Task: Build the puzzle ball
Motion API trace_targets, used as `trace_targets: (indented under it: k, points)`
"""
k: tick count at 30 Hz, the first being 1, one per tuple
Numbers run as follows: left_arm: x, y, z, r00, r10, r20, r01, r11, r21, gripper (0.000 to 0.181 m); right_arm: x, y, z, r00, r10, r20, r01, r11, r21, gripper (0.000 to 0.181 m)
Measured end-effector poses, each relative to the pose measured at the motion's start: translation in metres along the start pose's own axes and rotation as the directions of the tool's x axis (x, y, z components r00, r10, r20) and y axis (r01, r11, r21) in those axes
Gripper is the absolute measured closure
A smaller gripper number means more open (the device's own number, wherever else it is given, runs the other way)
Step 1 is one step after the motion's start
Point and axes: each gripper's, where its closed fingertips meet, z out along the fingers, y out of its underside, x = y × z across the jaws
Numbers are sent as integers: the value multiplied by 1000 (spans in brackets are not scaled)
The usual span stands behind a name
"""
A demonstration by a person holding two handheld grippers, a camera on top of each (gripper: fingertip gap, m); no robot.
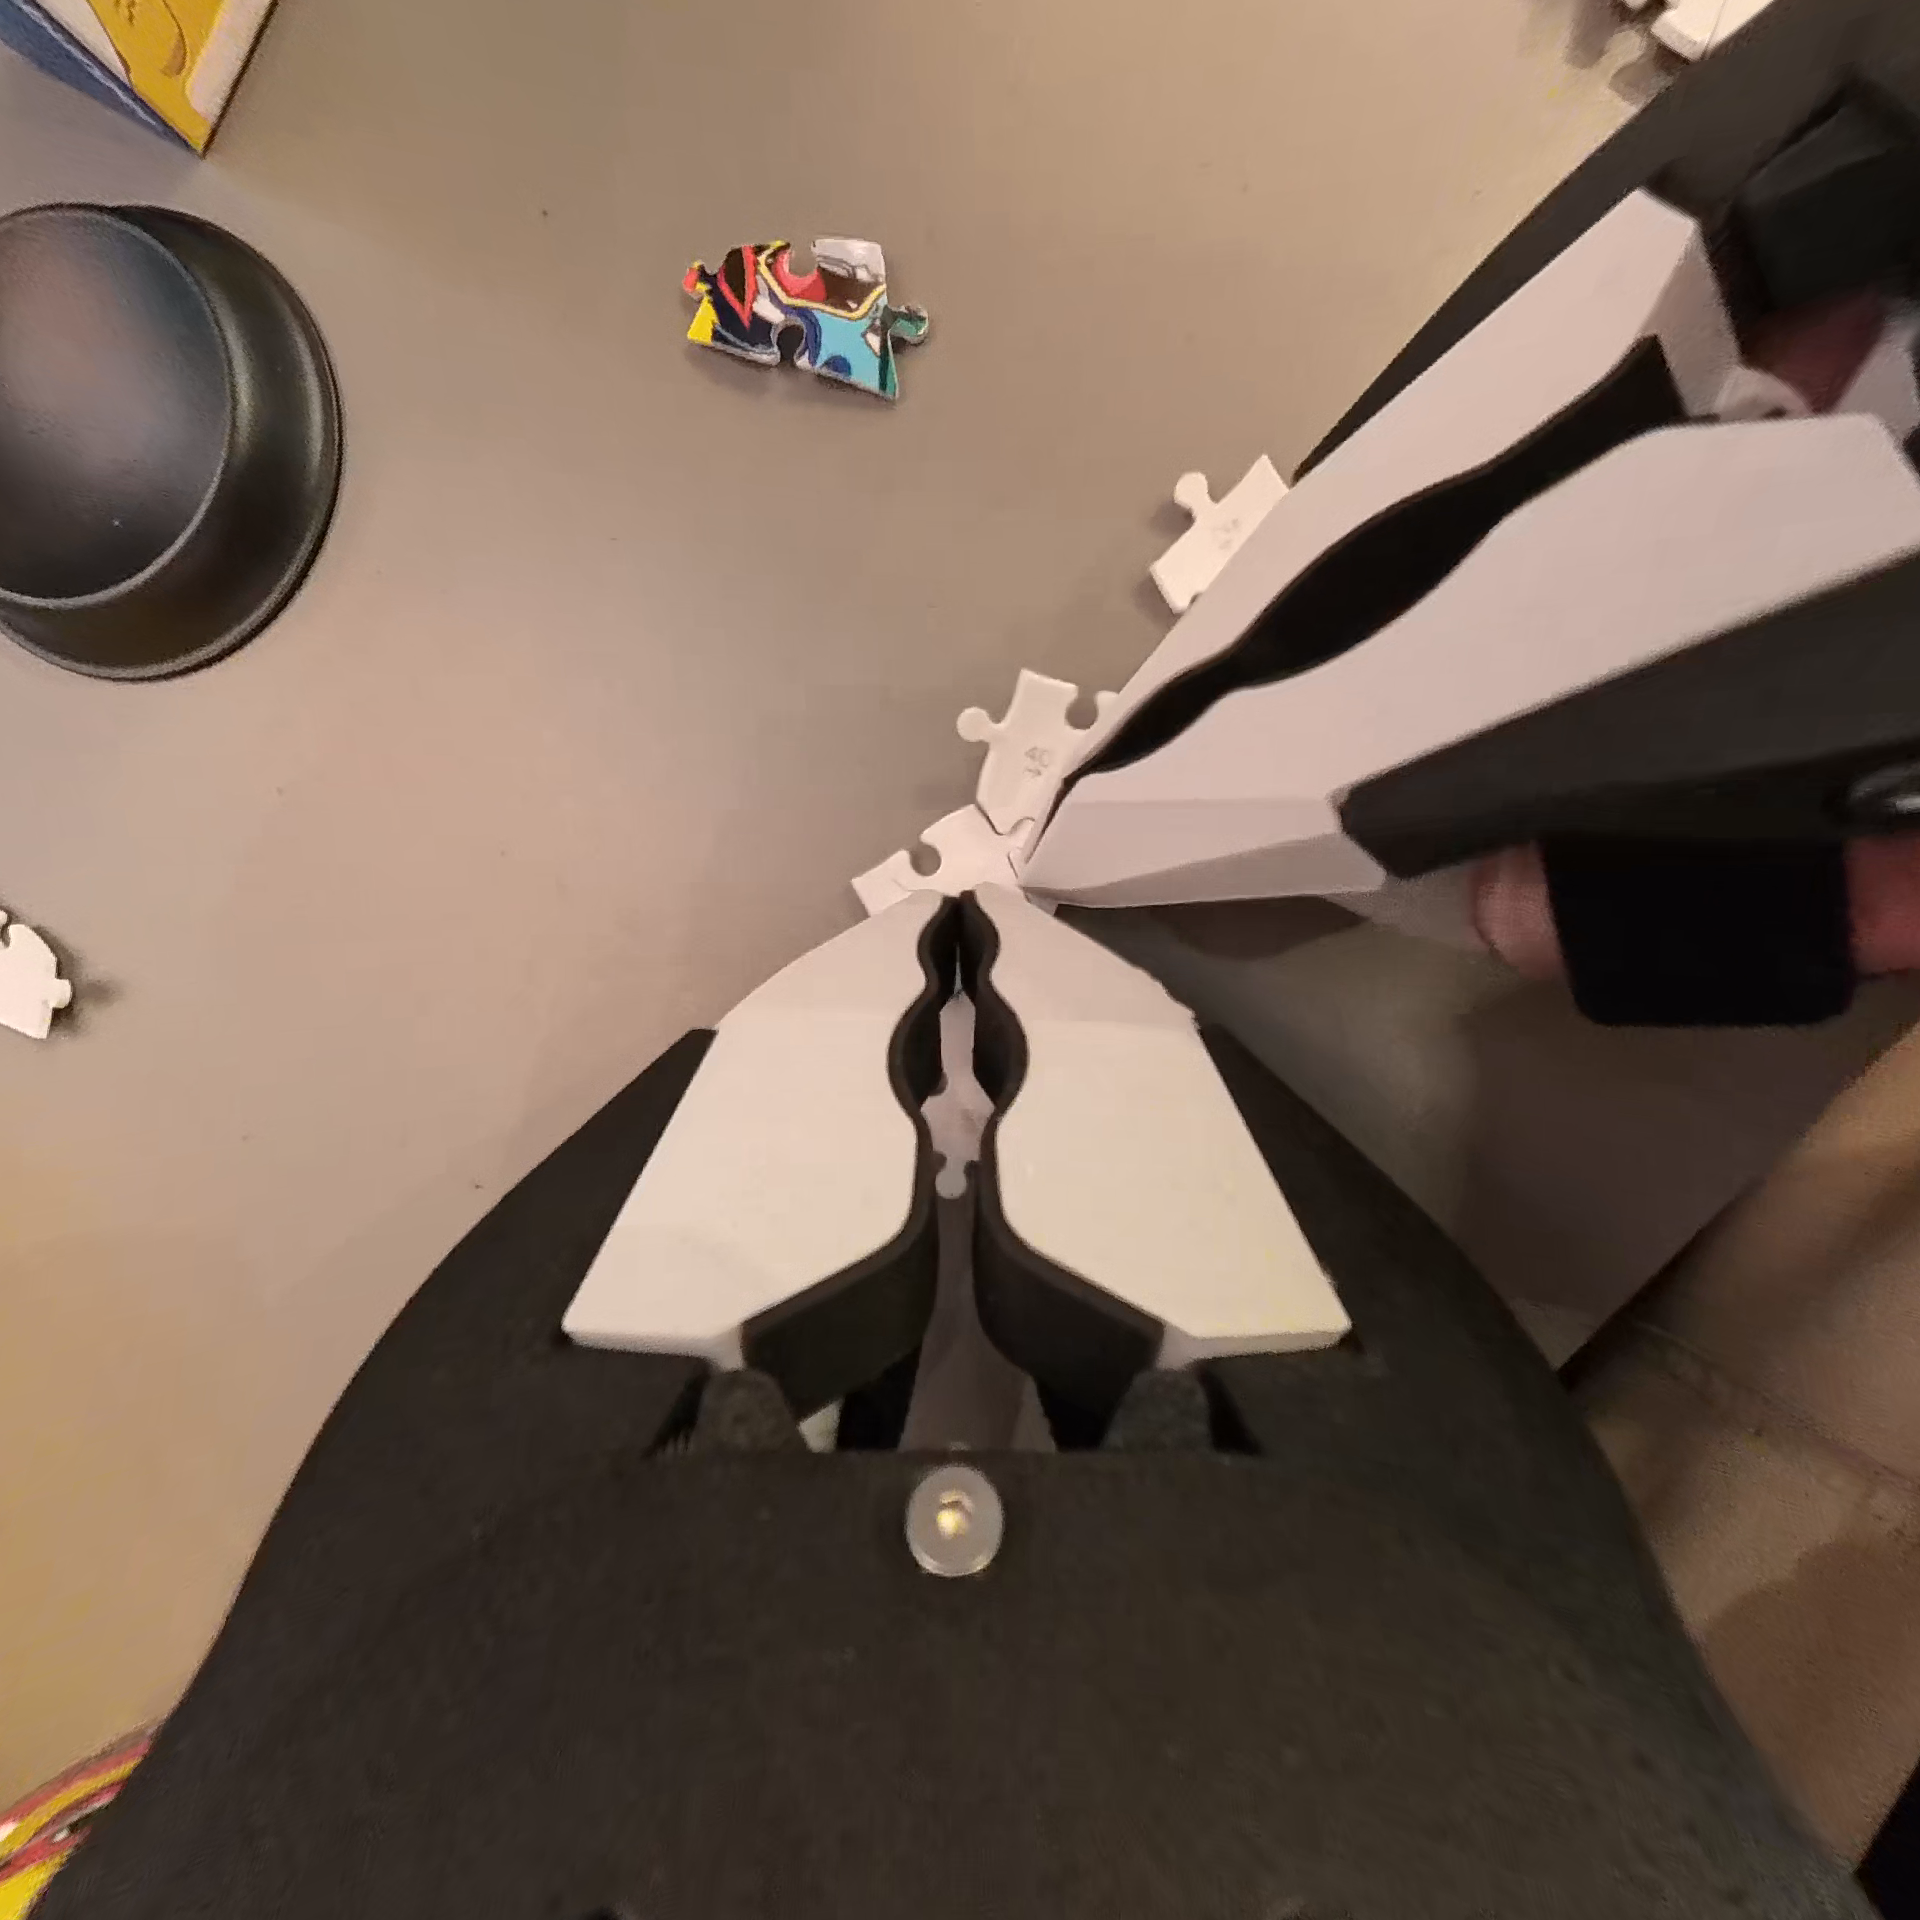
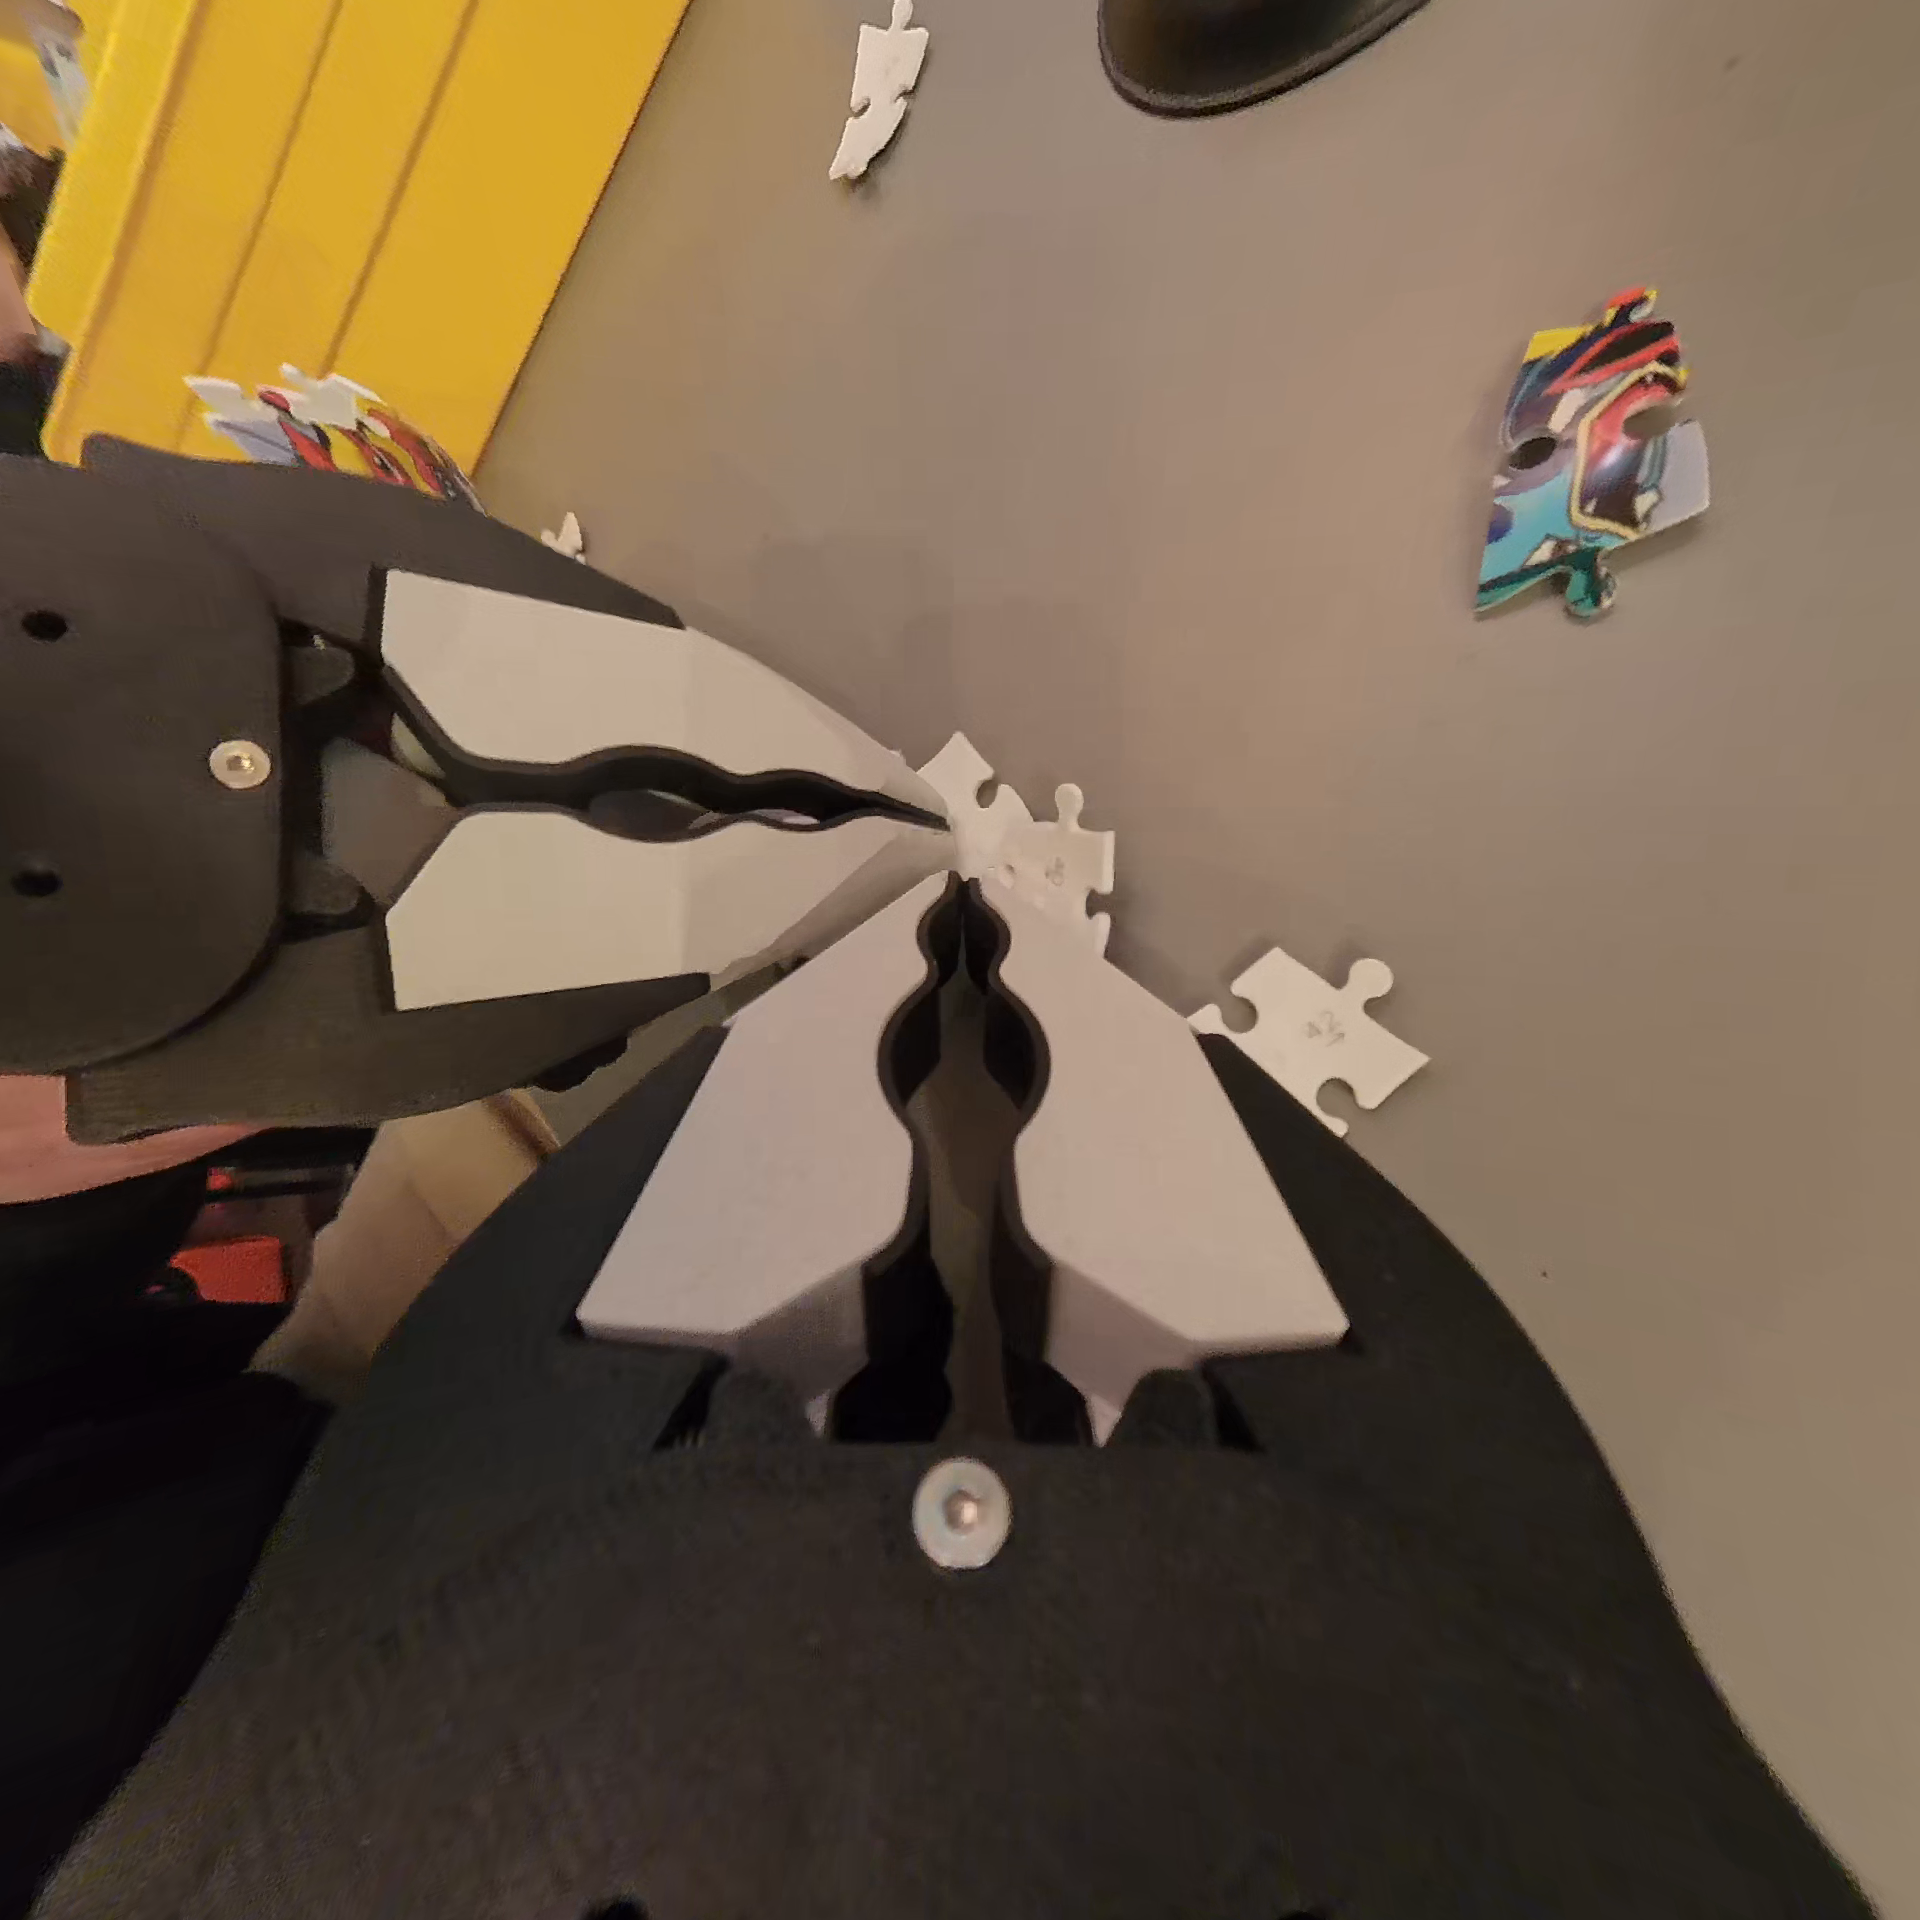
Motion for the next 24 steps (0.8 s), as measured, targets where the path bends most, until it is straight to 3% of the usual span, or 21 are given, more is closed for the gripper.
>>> trace_targets:
  k: [4, 24]
  points:
    - [1, 0, 1, 1000, 9, -5, -9, 1000, 1, 181, 2, -2, -1, 999, 36, 19, -36, 999, 2, 181]
    - [-2, -4, -3, 1000, 16, 0, -16, 1000, 16, 181, 12, -12, 4, 962, -243, -123, 237, 970, -62, 181]
